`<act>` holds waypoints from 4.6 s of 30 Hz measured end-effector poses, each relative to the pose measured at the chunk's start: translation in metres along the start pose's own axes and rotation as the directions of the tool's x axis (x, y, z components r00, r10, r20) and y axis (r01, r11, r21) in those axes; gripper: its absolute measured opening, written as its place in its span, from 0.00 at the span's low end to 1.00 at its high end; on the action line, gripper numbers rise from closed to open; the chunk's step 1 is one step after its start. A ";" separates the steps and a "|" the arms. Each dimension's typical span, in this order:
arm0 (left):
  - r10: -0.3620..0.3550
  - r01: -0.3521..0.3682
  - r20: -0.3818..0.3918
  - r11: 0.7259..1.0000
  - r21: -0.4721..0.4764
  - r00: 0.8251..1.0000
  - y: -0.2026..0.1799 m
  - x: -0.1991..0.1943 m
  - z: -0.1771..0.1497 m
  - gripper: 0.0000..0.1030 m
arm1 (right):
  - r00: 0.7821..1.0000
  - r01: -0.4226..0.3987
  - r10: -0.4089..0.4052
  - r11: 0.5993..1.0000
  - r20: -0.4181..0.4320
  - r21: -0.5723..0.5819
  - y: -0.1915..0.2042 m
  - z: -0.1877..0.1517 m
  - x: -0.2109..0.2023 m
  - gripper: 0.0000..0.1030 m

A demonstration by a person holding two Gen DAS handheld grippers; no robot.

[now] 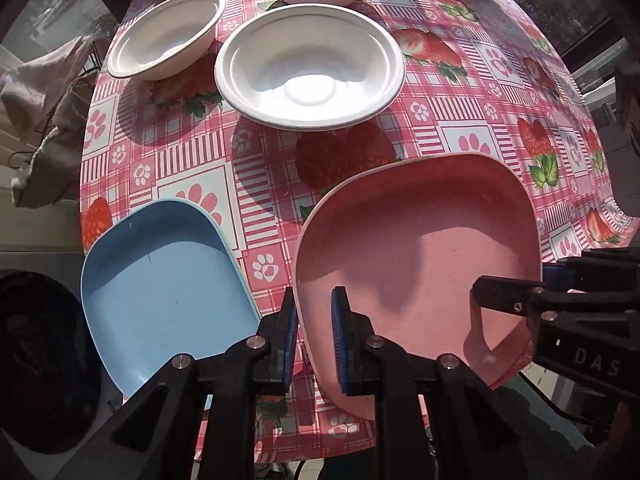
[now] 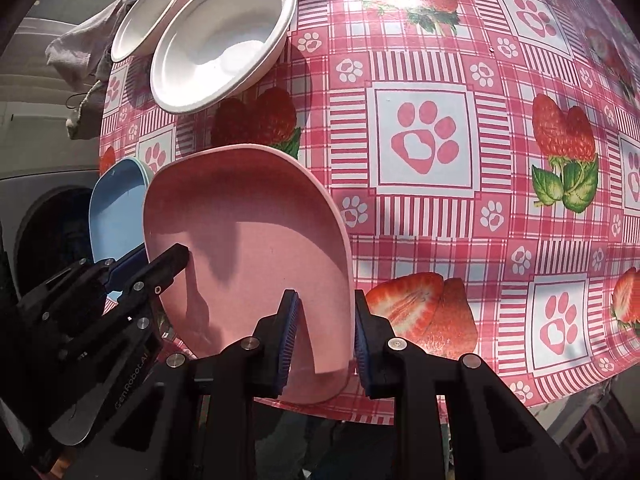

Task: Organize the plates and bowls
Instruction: 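Lift and carry the pink plate with both grippers over the blue plate, then lower the pink plate onto the blue plate and open both grippers, then move both grippers toward the rim of a white paper bowl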

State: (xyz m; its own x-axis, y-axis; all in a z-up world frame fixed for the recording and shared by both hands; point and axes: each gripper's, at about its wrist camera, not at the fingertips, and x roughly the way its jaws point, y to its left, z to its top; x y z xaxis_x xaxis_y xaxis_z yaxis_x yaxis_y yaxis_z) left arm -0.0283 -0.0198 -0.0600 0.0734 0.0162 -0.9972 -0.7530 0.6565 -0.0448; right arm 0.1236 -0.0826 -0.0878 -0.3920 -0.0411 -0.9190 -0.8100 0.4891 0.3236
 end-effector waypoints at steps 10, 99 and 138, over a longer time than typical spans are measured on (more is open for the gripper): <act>0.005 -0.003 0.037 0.998 -0.062 0.999 0.029 -0.018 0.000 0.17 | 1.000 0.018 -0.017 0.998 0.007 -0.066 0.051 0.021 -0.004 0.28; 0.062 -0.022 0.108 0.941 -0.338 0.992 0.127 -0.036 -0.008 0.67 | 0.996 -0.051 0.050 0.999 0.075 0.003 0.078 0.066 0.017 0.99; 0.009 -0.016 -0.027 0.958 -0.287 1.000 0.070 0.041 0.162 0.67 | 0.993 0.073 -0.074 0.997 0.092 0.018 0.017 0.201 0.004 0.99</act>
State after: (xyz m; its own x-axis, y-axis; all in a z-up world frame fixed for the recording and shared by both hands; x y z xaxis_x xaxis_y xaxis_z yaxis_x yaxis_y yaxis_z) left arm 0.0279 0.1496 -0.0947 0.0490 0.0016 -0.9988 -0.9101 0.4121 -0.0440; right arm 0.1960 0.1006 -0.1312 -0.2895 0.0029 -0.9572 -0.8282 0.5005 0.2520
